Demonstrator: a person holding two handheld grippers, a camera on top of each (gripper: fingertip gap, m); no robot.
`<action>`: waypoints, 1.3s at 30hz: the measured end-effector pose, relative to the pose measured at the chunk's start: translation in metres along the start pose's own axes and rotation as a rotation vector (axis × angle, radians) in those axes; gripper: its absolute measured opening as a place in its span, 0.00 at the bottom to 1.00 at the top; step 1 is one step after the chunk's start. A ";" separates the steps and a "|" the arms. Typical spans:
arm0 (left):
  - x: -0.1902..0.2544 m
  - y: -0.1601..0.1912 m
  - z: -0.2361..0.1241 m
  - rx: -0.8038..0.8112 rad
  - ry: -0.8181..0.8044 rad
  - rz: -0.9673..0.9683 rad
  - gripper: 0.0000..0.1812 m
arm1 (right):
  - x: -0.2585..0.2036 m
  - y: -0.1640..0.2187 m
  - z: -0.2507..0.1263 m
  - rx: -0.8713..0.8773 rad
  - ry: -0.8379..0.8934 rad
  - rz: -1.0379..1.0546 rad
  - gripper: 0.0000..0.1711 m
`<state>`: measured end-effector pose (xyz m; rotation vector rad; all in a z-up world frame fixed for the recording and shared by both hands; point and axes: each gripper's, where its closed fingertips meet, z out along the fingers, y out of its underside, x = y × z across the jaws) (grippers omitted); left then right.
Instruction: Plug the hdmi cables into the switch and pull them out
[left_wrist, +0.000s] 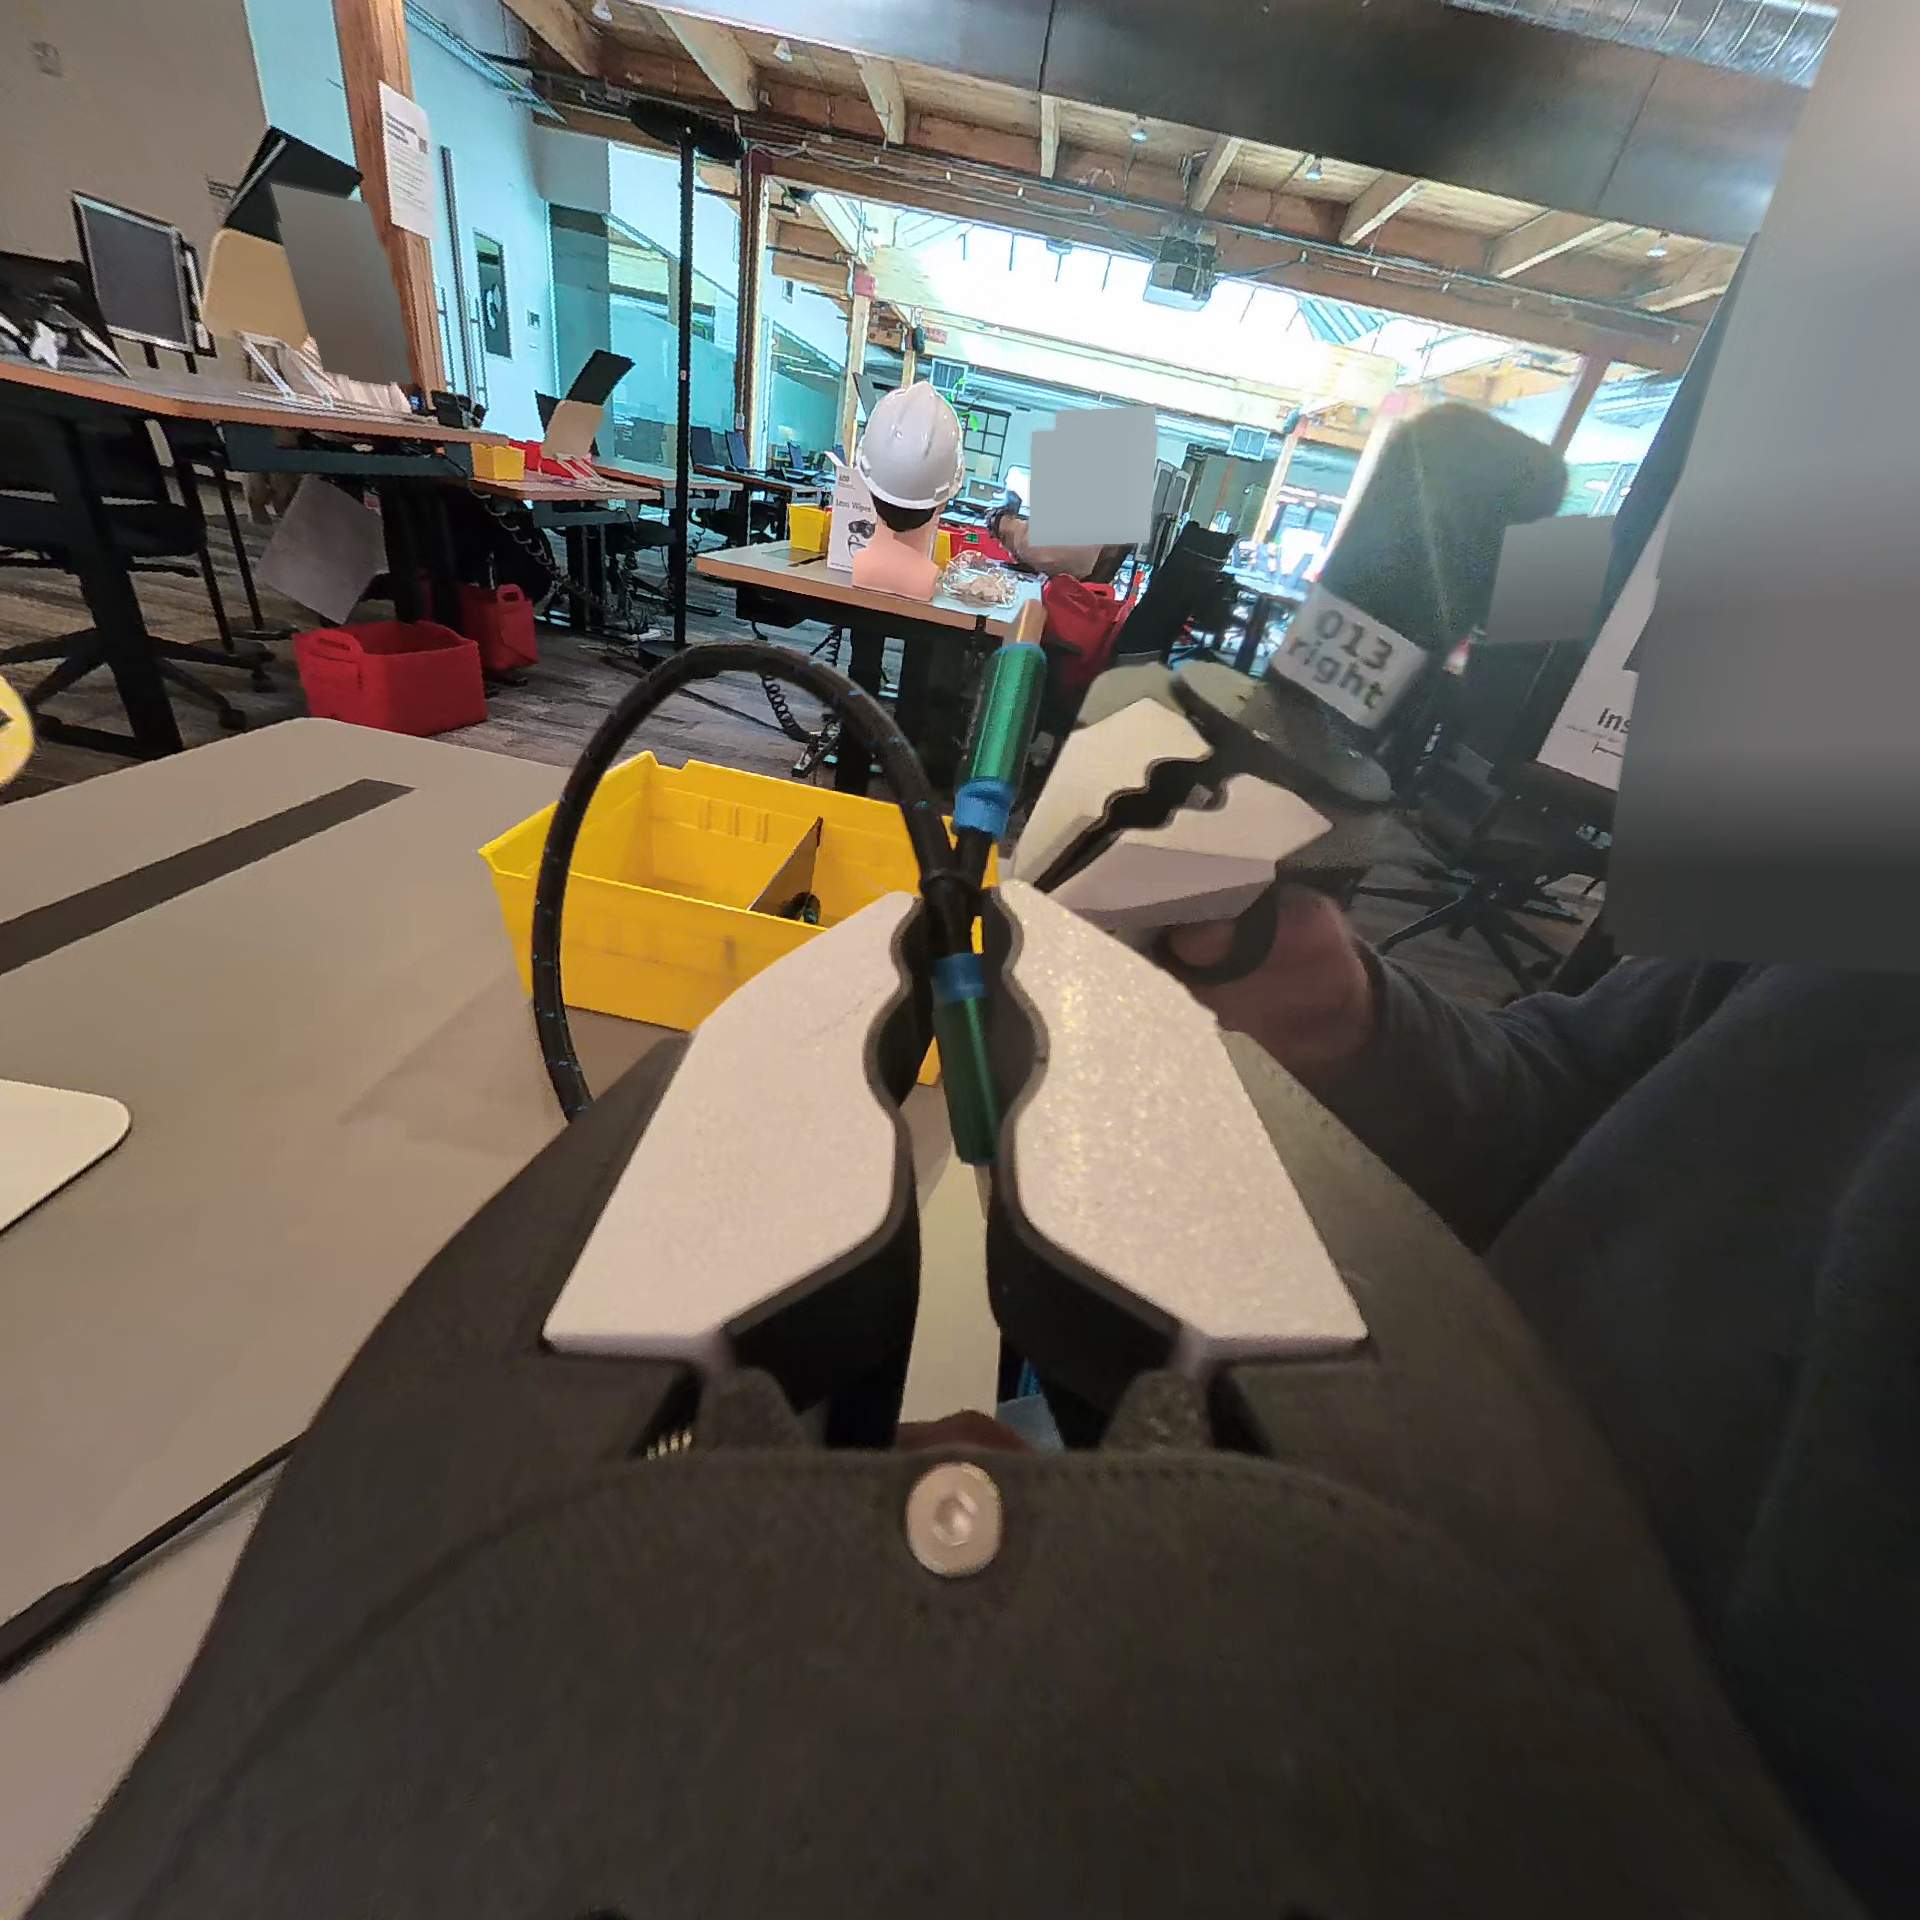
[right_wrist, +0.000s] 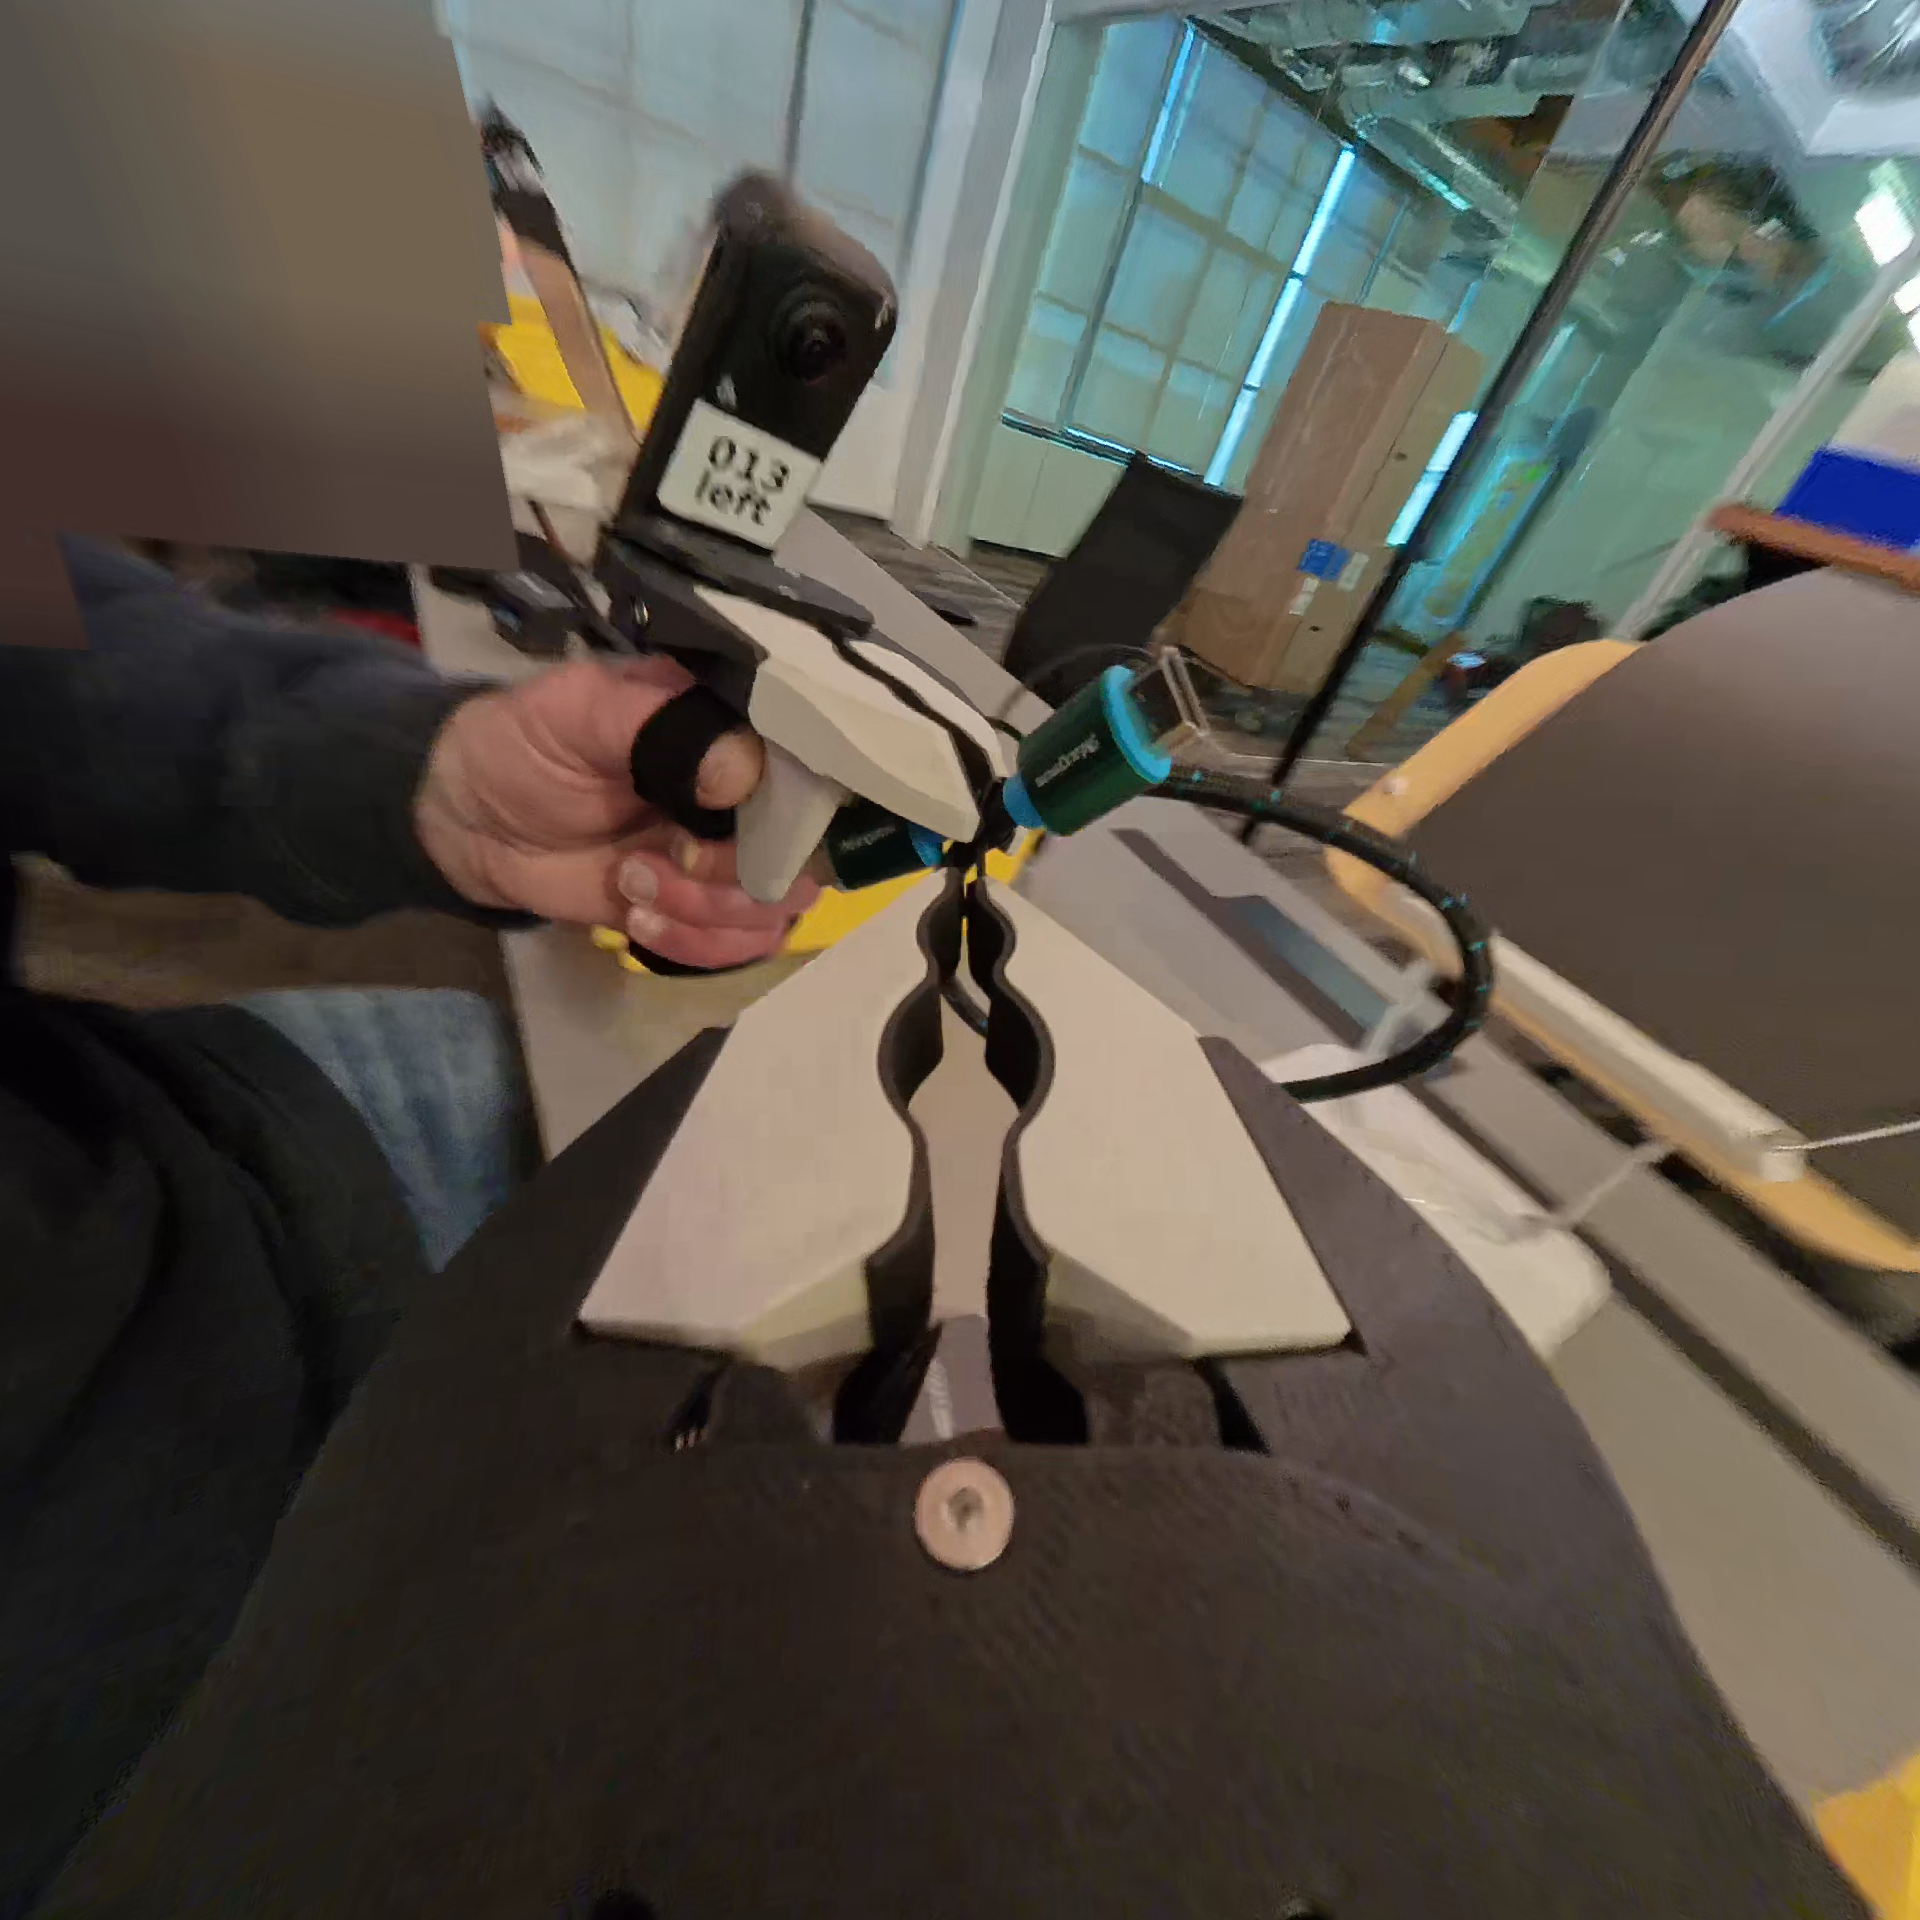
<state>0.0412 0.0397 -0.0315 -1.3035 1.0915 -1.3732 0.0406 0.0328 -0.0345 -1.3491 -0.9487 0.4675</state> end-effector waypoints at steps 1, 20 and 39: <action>0.000 0.000 0.000 -0.001 0.002 -0.010 0.04 | 0.000 0.002 0.000 -0.037 0.041 -0.091 0.00; 0.002 0.002 0.002 -0.011 0.003 -0.002 0.04 | 0.000 0.000 0.001 -0.070 0.116 -0.273 0.00; 0.002 0.005 0.003 -0.032 -0.015 0.010 0.04 | 0.004 0.005 0.002 -0.125 0.163 -0.313 0.00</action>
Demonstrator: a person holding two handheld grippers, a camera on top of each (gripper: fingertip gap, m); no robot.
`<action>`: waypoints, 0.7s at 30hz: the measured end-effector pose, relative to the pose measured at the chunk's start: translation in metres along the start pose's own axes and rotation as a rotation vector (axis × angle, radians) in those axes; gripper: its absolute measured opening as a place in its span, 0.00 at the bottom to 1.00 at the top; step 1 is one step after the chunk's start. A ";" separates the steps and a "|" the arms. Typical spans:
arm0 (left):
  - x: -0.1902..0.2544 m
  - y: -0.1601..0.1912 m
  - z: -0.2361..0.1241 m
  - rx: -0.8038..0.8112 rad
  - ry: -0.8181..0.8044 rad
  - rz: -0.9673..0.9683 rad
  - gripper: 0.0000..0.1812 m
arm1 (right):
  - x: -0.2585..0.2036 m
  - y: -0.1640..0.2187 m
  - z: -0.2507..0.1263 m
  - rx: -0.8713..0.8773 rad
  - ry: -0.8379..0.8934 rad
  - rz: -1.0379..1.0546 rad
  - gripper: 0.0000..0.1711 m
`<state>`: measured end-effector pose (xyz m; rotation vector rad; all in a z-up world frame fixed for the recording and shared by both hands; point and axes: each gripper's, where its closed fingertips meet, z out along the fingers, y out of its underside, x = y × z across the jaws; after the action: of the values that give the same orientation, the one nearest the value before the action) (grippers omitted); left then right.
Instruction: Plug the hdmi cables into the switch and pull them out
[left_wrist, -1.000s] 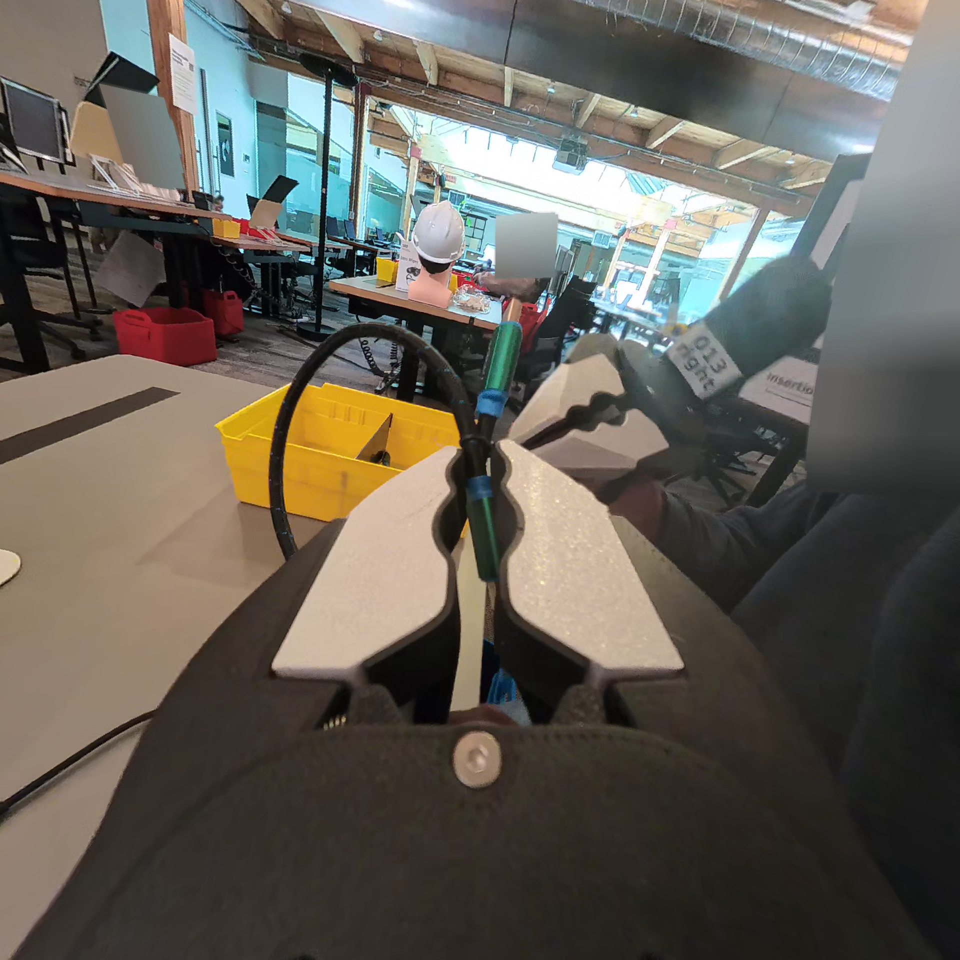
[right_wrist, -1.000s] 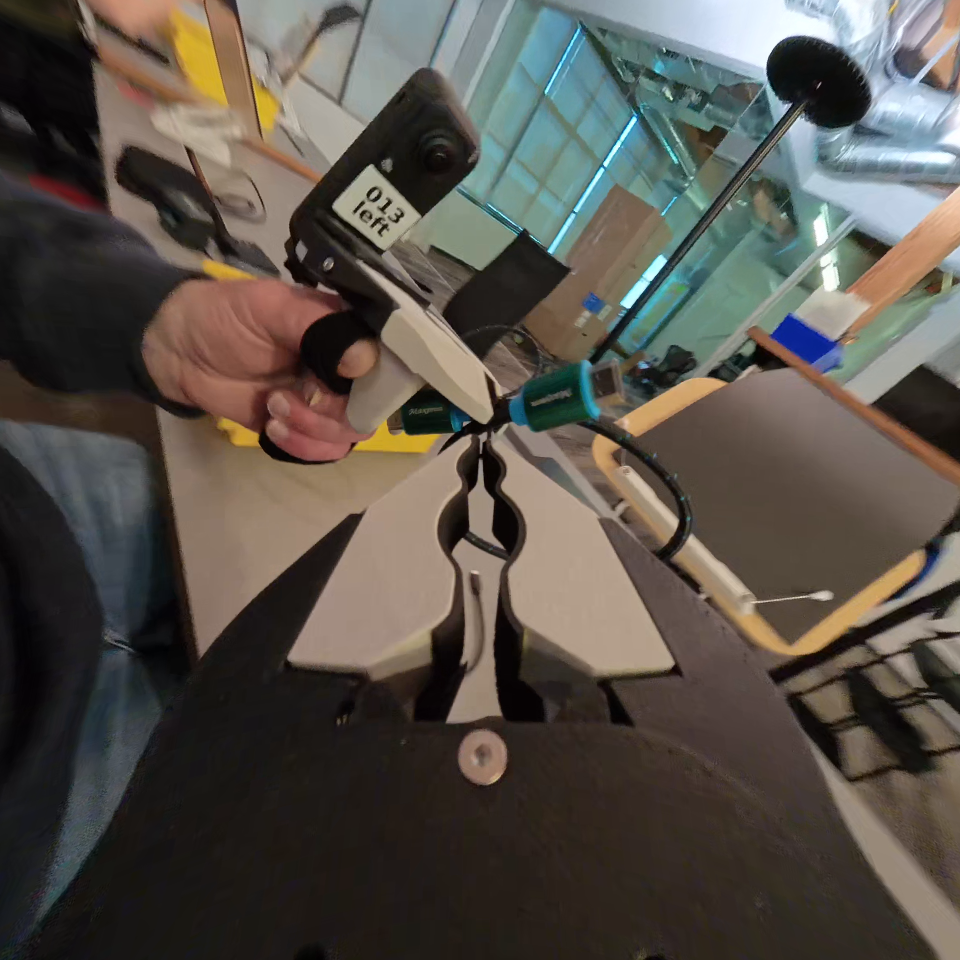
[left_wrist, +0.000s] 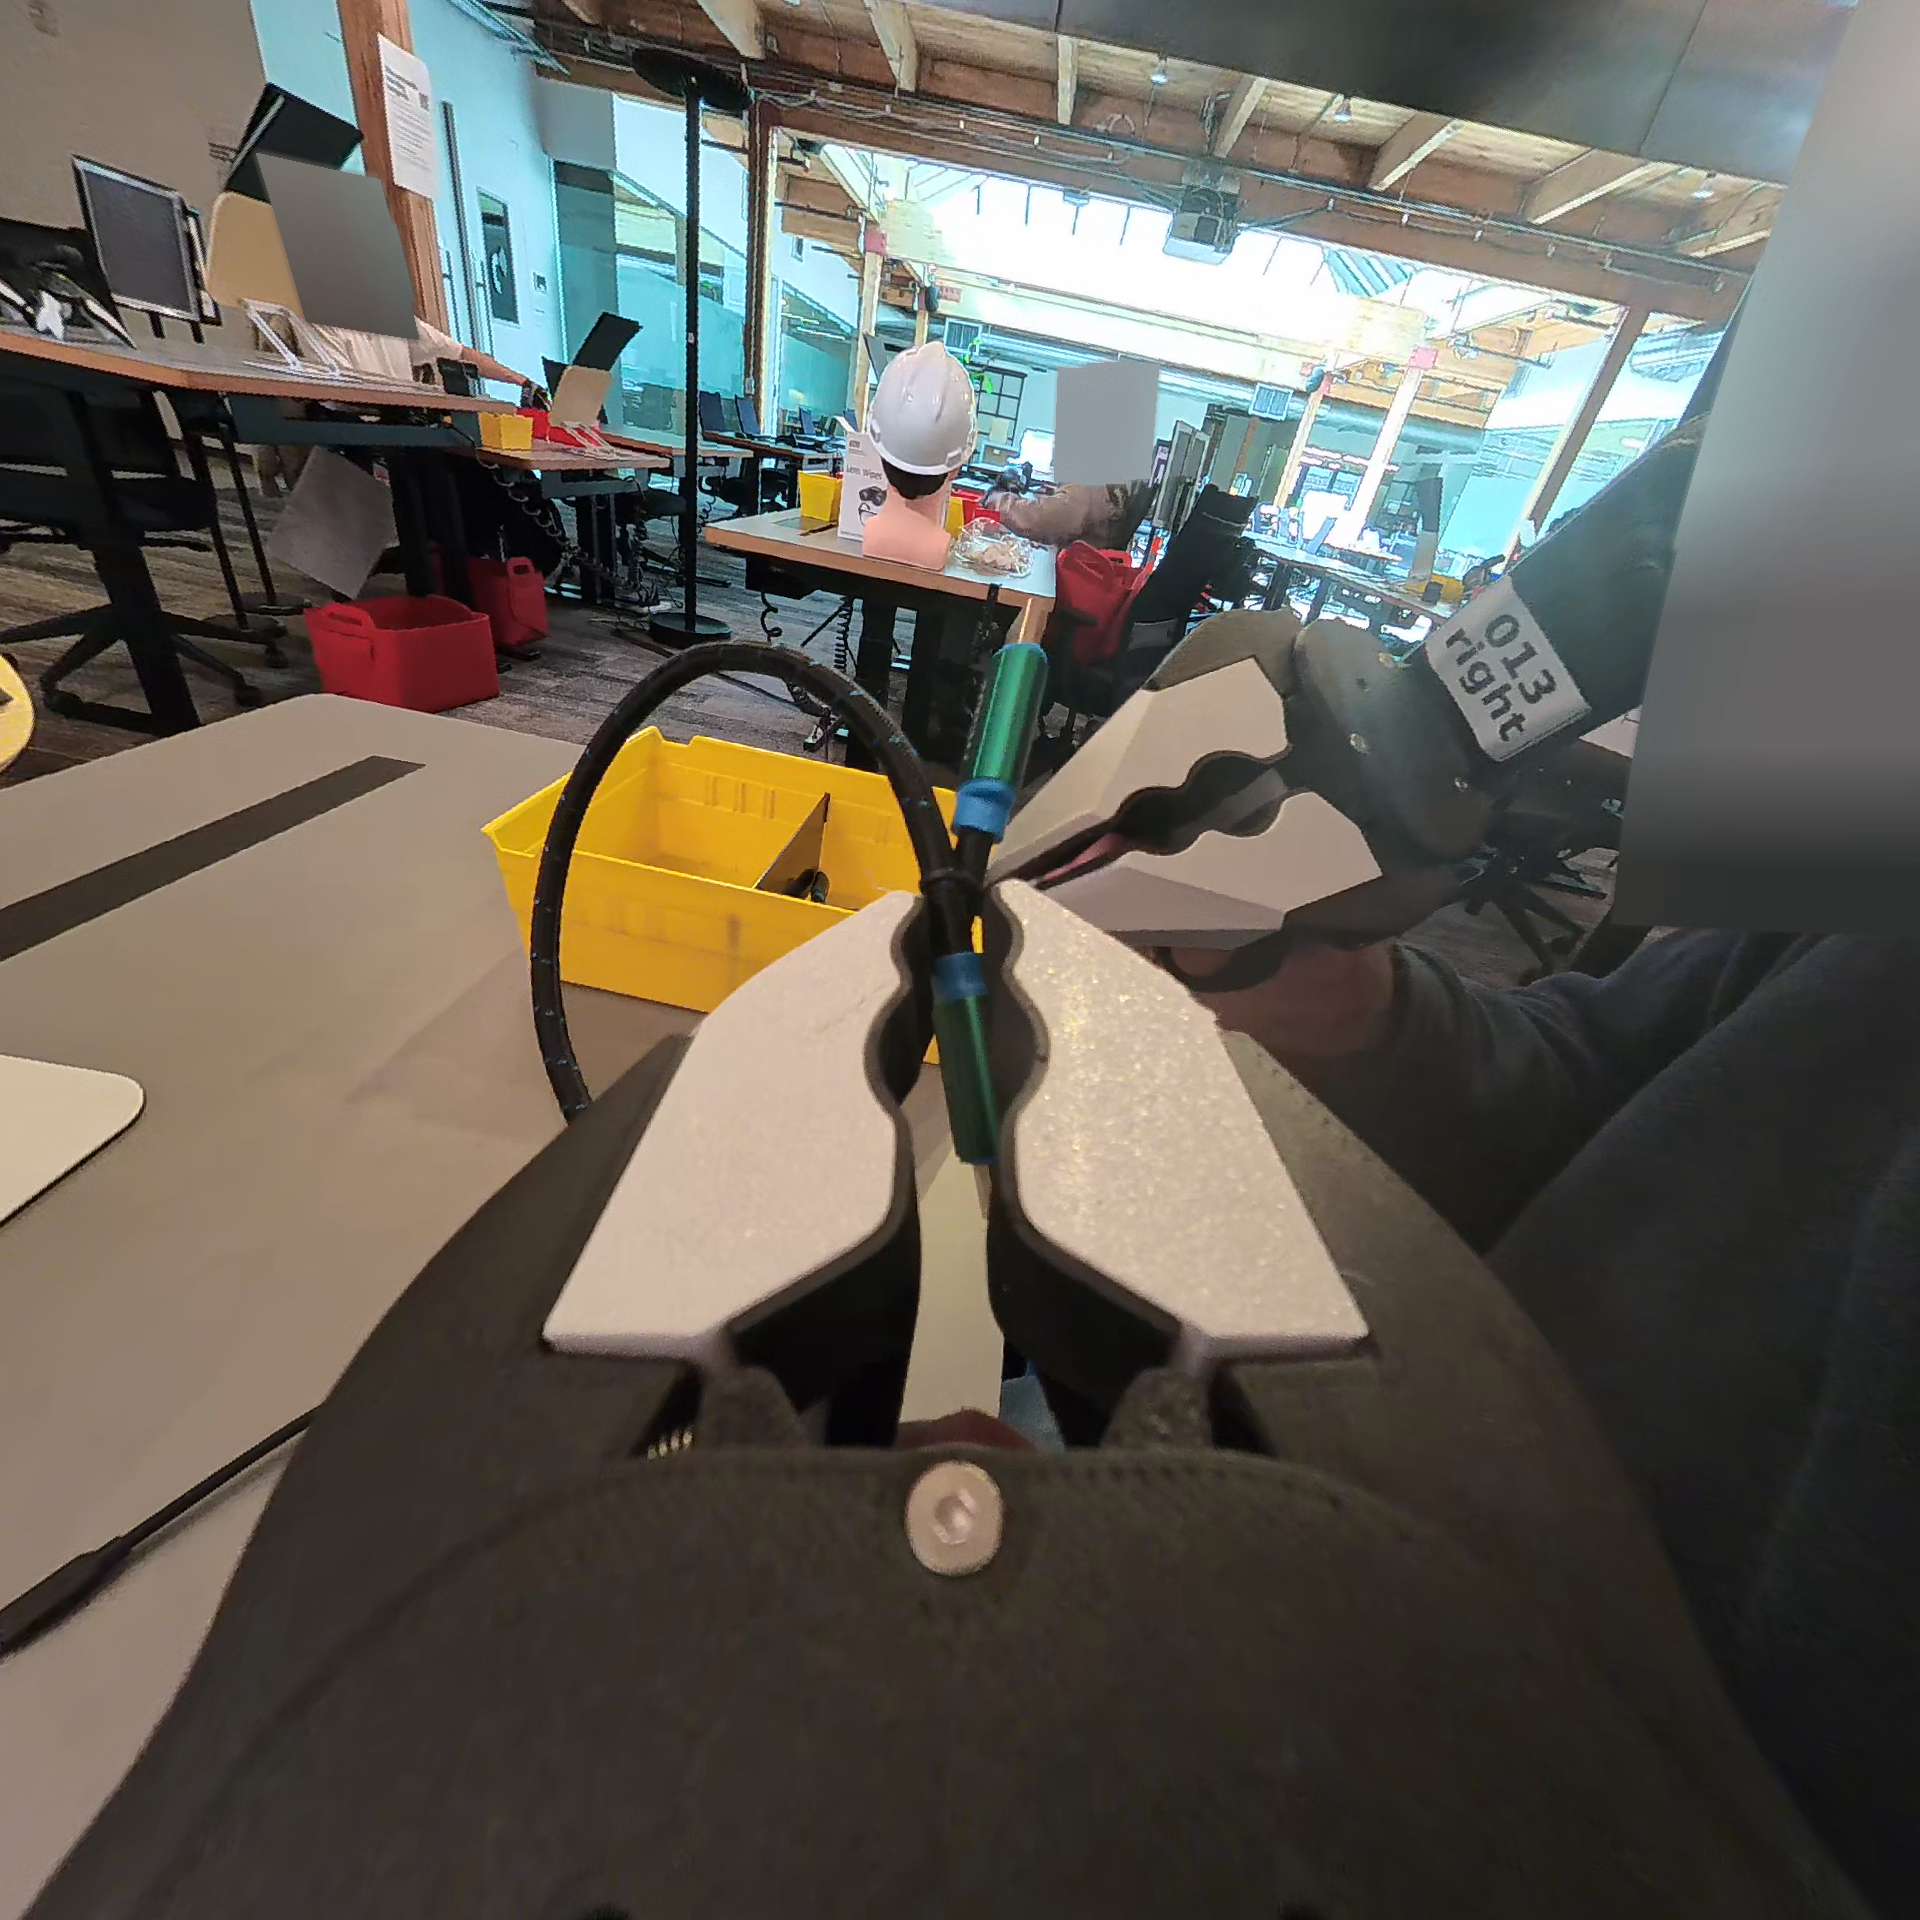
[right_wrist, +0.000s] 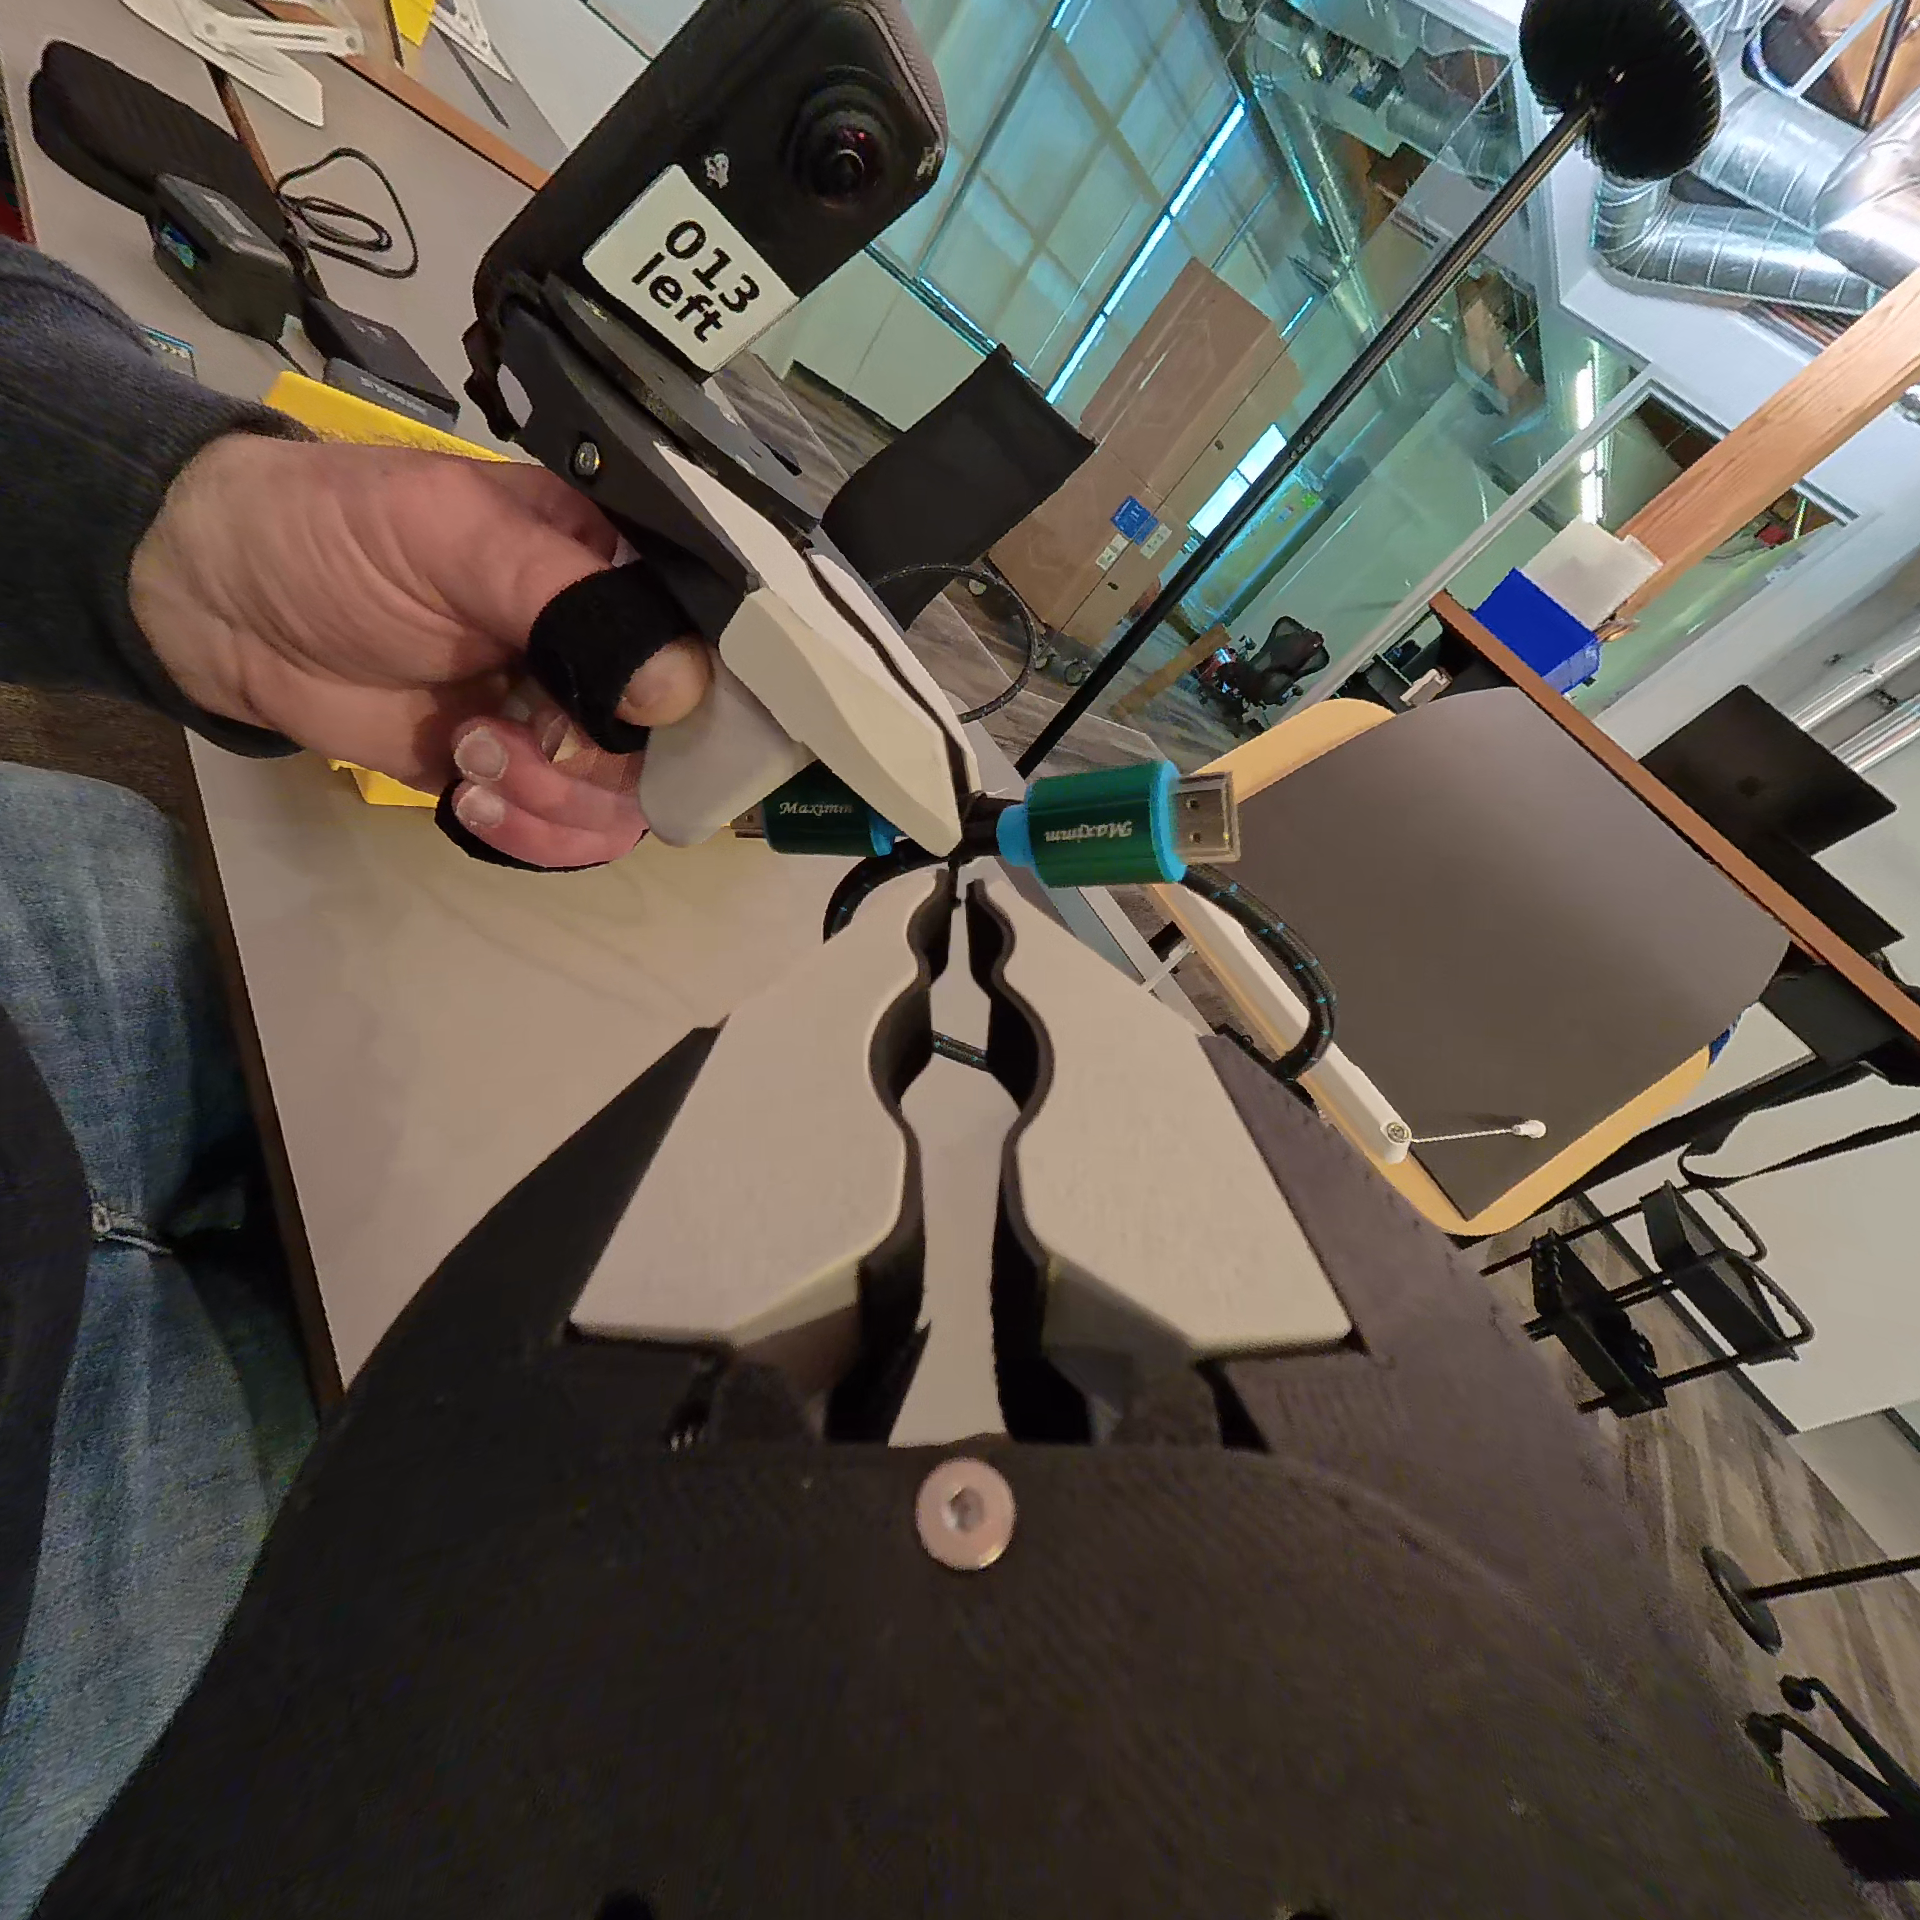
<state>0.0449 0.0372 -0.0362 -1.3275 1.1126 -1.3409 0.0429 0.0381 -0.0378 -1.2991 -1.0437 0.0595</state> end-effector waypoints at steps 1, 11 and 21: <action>0.000 0.000 0.000 0.000 0.000 0.000 0.04 | 0.000 0.000 0.000 0.001 -0.002 0.004 0.00; 0.001 0.000 0.000 -0.003 -0.004 0.007 0.04 | -0.002 0.002 0.000 -0.013 -0.020 0.019 0.00; 0.000 -0.001 0.000 -0.004 -0.008 0.019 0.04 | -0.003 0.002 -0.001 -0.004 -0.052 0.070 0.00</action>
<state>0.0447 0.0369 -0.0355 -1.3212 1.1205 -1.3185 0.0432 0.0360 -0.0413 -1.3438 -1.0433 0.1451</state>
